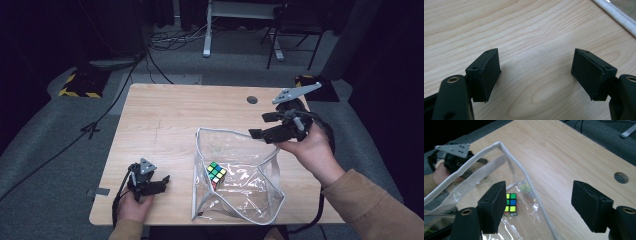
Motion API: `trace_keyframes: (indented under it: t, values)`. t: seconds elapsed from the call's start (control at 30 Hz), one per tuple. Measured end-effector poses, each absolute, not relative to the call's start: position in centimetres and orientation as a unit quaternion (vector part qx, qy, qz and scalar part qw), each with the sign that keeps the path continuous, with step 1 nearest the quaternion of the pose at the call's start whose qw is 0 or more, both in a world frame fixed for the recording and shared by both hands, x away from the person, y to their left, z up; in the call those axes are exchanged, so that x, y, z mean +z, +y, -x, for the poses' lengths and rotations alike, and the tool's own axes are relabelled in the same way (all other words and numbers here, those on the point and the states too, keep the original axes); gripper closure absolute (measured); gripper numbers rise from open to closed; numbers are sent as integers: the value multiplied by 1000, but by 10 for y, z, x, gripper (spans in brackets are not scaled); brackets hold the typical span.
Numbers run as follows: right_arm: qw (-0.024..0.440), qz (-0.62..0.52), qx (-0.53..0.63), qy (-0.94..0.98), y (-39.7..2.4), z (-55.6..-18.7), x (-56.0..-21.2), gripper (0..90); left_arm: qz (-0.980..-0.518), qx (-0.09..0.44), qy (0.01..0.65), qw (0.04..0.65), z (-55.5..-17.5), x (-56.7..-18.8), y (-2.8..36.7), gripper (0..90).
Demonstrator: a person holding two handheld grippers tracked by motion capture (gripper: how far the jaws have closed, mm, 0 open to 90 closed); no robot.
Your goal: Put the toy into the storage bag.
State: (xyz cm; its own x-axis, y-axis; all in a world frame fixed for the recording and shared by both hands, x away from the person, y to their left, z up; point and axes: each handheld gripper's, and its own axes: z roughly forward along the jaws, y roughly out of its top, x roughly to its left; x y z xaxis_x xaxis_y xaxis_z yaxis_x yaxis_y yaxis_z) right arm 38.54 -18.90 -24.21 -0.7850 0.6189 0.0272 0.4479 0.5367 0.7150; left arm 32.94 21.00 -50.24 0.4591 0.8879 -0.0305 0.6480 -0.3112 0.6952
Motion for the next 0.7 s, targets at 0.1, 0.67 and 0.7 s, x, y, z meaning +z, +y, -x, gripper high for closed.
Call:
trace_keyframes:
  t: [0.1, 0.67, 0.7]
  values:
    - [123, -313, 372, 865, -199, -390, -240, 286, -790, 183, 484, 328, -328, -502, 215, 228]
    - [153, -365, 385, 834, -260, -406, -244, 285, -786, 186, 492, 326, -321, -503, 225, 228]
    - [155, -366, 385, 833, -263, -405, -245, 285, -786, 186, 492, 326, -321, -503, 225, 228]
